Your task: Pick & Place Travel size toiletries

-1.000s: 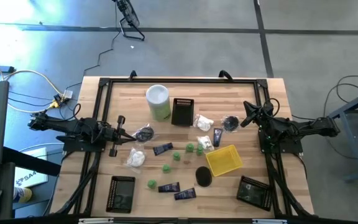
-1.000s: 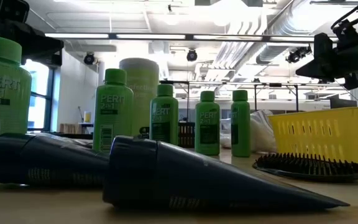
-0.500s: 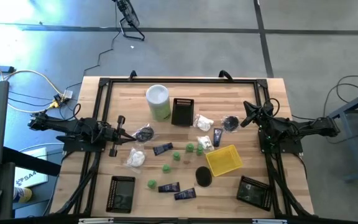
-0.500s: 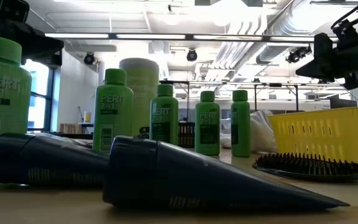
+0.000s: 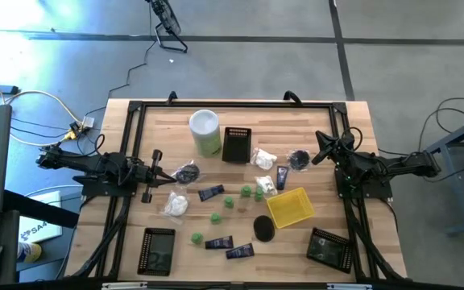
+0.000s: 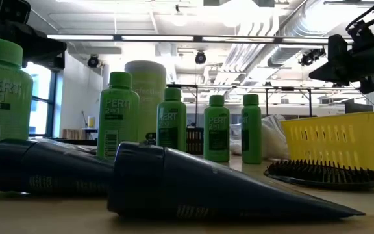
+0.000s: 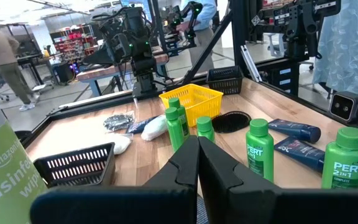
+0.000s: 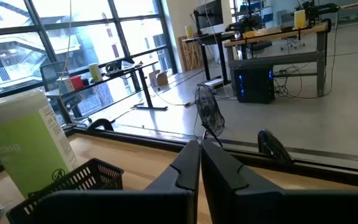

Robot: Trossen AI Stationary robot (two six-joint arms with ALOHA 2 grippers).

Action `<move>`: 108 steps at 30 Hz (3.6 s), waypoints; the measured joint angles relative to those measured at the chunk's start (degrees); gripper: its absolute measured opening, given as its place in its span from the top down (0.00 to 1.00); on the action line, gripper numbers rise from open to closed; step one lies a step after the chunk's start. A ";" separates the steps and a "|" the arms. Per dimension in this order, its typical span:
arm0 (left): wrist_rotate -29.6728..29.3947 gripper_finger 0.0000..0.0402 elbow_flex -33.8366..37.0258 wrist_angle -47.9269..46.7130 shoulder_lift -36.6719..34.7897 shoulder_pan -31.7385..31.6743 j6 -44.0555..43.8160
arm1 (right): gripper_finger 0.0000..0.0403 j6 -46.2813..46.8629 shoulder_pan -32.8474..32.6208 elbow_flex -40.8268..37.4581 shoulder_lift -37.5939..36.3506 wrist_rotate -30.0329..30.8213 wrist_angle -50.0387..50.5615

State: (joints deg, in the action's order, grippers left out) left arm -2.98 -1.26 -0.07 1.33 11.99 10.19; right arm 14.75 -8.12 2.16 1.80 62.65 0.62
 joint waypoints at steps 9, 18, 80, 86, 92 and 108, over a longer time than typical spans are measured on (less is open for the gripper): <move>0.00 0.99 0.02 -0.01 0.01 0.02 -0.01 | 0.98 0.00 0.00 0.01 0.02 0.00 -0.01; 0.00 0.99 0.00 0.01 -0.01 0.00 -0.01 | 0.98 0.01 0.00 0.01 0.02 0.00 -0.01; 0.00 0.99 0.02 0.30 -0.01 0.01 -13.52 | 0.98 0.03 -0.02 0.06 0.01 -48.97 0.48; 0.00 0.99 0.02 0.32 -0.01 0.01 -13.52 | 0.98 0.03 -0.01 0.08 0.01 -51.25 0.98; -0.02 0.99 0.02 0.30 0.00 0.01 -13.51 | 0.98 0.35 -0.02 0.01 0.00 -52.56 0.57; -7.10 0.99 0.02 1.02 0.01 0.01 -13.50 | 0.98 0.02 -0.02 -0.14 0.02 -61.22 0.75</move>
State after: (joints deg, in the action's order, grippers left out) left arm -10.09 -1.23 0.95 1.34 12.00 -3.31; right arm 14.76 -8.14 2.02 1.83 1.43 1.37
